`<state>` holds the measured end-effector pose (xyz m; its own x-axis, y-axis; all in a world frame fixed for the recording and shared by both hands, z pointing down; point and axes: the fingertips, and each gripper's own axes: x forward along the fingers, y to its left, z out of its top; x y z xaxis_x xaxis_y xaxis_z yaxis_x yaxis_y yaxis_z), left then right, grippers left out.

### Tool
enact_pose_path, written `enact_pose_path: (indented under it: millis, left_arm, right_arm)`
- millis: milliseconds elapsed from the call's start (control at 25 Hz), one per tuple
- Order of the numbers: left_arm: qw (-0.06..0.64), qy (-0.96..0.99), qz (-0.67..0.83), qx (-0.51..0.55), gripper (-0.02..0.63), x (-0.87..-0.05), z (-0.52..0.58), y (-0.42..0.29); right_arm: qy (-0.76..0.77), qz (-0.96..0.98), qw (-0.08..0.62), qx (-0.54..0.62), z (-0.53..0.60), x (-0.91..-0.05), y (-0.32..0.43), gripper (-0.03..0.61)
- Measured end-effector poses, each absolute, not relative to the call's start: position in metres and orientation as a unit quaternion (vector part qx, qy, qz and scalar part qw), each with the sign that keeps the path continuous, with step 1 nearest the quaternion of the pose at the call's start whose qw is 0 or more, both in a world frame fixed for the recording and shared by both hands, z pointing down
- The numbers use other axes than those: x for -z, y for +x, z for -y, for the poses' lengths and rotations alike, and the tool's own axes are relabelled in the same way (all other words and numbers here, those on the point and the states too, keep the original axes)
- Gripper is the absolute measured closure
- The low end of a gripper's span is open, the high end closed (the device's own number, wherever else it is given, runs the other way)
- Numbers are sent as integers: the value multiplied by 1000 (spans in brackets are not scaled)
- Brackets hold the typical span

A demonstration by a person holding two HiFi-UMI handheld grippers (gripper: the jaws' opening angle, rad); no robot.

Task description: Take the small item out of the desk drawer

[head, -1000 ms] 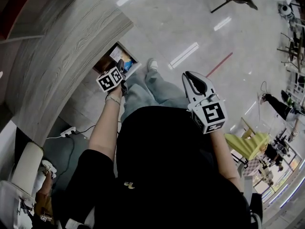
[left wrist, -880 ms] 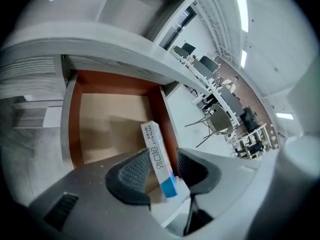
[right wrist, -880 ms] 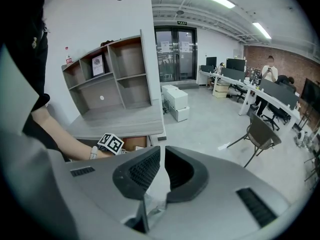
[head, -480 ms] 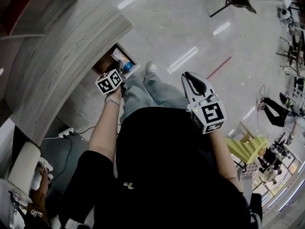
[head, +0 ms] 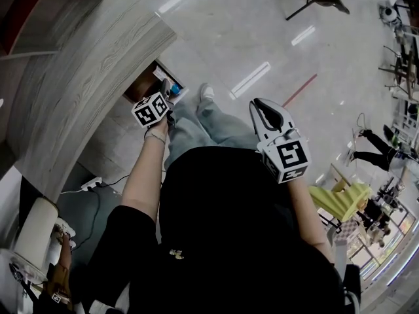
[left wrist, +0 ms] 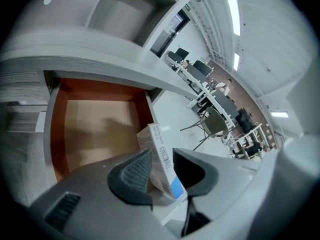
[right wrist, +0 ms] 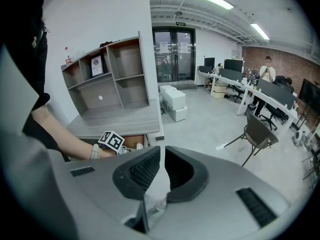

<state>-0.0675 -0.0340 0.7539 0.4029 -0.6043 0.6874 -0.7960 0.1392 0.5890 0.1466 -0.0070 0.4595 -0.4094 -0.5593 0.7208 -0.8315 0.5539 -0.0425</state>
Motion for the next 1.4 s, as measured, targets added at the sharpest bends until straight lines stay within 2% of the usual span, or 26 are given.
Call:
enact_pose_path:
  millis: [80, 240, 520, 720, 1000, 1120, 1400]
  left_arm:
    - [539, 637, 544, -86, 471, -758, 37, -66]
    - [549, 629, 542, -90, 448, -765, 42, -63]
    - [551, 625, 539, -125, 446, -772, 51, -59]
    - [554, 617, 539, -145, 451, -772, 50, -58]
    - [560, 605, 535, -183, 490, -769, 35, -67]
    - [534, 621, 534, -211, 511, -759, 34, -74]
    - [485, 674, 499, -248, 515, -720, 23, -75]
  right_arm:
    - [429, 814, 336, -203, 8, -459, 149, 557]
    - [433, 811, 335, -204, 7, -461, 152, 557]
    - [440, 807, 336, -208, 5, -462, 158, 557]
    - [442, 807, 334, -207, 6, -461, 161, 557]
    - [440, 812, 325, -203, 9, -456, 160, 557]
    - [435, 819, 316, -202, 15, -454, 156, 558]
    - [409, 842, 293, -193, 26, -441, 137, 558]
